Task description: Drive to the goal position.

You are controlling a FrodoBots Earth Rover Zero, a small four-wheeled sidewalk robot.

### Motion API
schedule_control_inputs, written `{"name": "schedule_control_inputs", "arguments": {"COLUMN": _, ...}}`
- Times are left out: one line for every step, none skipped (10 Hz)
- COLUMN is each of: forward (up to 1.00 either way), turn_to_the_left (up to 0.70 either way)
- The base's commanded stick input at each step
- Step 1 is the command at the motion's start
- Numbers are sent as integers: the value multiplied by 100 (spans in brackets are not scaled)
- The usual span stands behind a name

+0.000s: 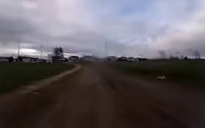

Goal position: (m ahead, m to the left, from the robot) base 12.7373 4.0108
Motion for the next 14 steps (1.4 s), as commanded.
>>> {"name": "schedule_control_inputs", "arguments": {"forward": 85, "turn_to_the_left": 0}}
{"name": "schedule_control_inputs", "arguments": {"forward": 85, "turn_to_the_left": 0}}
{"name": "schedule_control_inputs", "arguments": {"forward": 85, "turn_to_the_left": 0}}
{"name": "schedule_control_inputs", "arguments": {"forward": 85, "turn_to_the_left": 0}}
{"name": "schedule_control_inputs", "arguments": {"forward": 85, "turn_to_the_left": 0}}
{"name": "schedule_control_inputs", "arguments": {"forward": 85, "turn_to_the_left": 0}}
{"name": "schedule_control_inputs", "arguments": {"forward": 85, "turn_to_the_left": 0}}
{"name": "schedule_control_inputs", "arguments": {"forward": 85, "turn_to_the_left": -9}}
{"name": "schedule_control_inputs", "arguments": {"forward": 85, "turn_to_the_left": -18}}
{"name": "schedule_control_inputs", "arguments": {"forward": 85, "turn_to_the_left": -14}}
{"name": "schedule_control_inputs", "arguments": {"forward": 85, "turn_to_the_left": -5}}
{"name": "schedule_control_inputs", "arguments": {"forward": 85, "turn_to_the_left": 0}}
{"name": "schedule_control_inputs", "arguments": {"forward": 85, "turn_to_the_left": 0}}
{"name": "schedule_control_inputs", "arguments": {"forward": 85, "turn_to_the_left": 0}}
